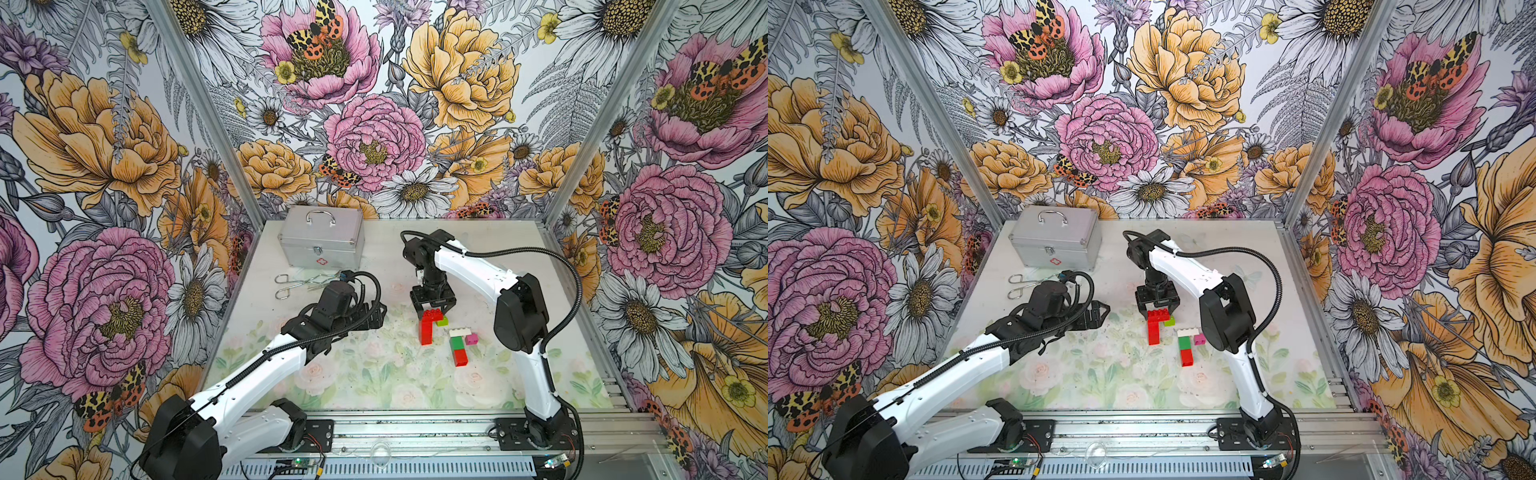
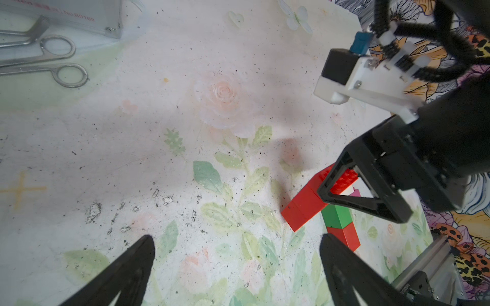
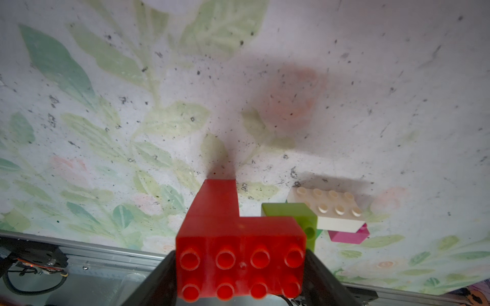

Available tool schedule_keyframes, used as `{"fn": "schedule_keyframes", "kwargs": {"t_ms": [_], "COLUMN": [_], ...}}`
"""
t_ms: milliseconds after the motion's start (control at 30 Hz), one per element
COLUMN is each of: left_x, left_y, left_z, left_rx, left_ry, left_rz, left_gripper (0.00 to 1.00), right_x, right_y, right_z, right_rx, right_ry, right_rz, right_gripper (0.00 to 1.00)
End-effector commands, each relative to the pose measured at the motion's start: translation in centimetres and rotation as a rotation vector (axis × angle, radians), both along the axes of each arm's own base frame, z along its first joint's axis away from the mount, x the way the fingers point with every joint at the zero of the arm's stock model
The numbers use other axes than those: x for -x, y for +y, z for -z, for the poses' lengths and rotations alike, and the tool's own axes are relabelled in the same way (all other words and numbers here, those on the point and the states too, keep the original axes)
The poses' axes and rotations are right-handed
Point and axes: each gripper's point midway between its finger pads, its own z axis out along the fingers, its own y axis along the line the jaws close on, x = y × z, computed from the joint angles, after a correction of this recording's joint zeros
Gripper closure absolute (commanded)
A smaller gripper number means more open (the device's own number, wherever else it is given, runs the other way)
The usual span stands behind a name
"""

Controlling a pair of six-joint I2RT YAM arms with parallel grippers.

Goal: Assemble the letter r with lego
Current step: Adjust the lego brick at the center of the board.

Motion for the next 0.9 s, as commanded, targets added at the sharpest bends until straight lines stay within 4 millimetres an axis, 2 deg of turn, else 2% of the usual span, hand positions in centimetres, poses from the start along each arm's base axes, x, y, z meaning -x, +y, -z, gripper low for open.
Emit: {"fn": "schedule_keyframes", "kwargs": {"t_ms": [0, 233, 433, 533, 667, 733, 867], "left_x": [-0.6, -0.6, -0.7, -0.7, -0.8, -0.9, -1.0], "left_y": [0.4, 2.0, 1.8, 1.4, 0.9, 0.6, 0.1], "left_z": [-1.2, -2.1, -2.3, -1.8, -2.3, -2.6, -2.9], "left_rx": [0.001, 0.009, 0.023, 0.014, 0.006, -0.008, -0.027], "left_ry": [-0.034, -0.051, -0.048, -0.031, -0.035, -0.040, -0.043], "left_rz": [-0.003, -0.040, -0.037, -0.023, -0.008, -0.001, 0.003], "left_gripper": [0.01, 0.01, 0.01, 0.01, 0.01, 0.01, 0.01], "right_x": [-1.3, -3.0, -3.5, -3.5, -3.5, -3.3, -3.2], "right_y": [0.2, 0.5, -0.4, -2.1, -4.8, -5.8, -6.4], "right_z": [0.6, -0.1, -0.9, -0.4, 0.9, 1.6, 3.0], "right_rx": [-0.001, -0.021, -0.034, -0.020, -0.016, -0.014, -0.036], "right_ry": [-0.022, -0.067, -0.125, -0.156, -0.200, -0.209, -0.218], "right_rz": [0.001, 0.015, 0.023, 0.044, 0.112, 0.137, 0.167], "right_gripper": [0.23, 0.18, 0.19, 0.27, 0.47, 0.50, 0.52]}}
